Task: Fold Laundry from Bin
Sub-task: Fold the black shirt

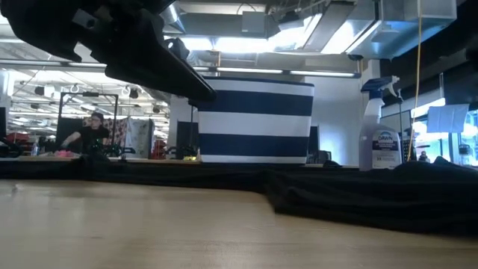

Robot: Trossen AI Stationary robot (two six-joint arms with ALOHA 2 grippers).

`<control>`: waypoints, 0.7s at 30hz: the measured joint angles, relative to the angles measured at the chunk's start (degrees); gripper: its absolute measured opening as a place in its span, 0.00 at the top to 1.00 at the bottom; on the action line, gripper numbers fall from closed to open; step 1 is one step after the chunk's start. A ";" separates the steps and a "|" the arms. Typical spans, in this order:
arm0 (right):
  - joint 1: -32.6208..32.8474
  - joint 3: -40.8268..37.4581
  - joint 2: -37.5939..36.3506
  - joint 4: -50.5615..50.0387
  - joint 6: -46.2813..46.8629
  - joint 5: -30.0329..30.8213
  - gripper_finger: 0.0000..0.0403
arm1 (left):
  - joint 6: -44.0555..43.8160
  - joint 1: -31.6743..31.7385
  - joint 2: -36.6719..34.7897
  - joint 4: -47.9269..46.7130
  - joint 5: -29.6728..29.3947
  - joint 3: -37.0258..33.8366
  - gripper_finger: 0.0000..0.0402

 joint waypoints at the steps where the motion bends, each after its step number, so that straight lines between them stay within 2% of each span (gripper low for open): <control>1: -0.07 1.08 0.00 -1.83 0.96 1.36 0.96 | 0.75 0.00 0.00 0.48 0.42 0.00 0.66; 4: -0.50 4.20 -0.06 -7.16 3.23 4.19 0.95 | 3.55 -0.02 -0.02 2.14 1.67 0.00 0.66; 9: -1.98 7.98 -0.40 -13.87 6.82 5.51 0.99 | 7.53 -0.01 -0.04 5.90 2.69 0.00 0.66; 14: -3.16 10.08 -0.55 -18.18 10.15 7.95 0.97 | 9.79 0.16 -0.04 8.27 5.43 0.00 0.66; 21: -4.94 11.82 -2.31 -22.68 13.73 12.32 0.98 | 11.17 0.48 -0.04 8.19 5.39 0.00 0.66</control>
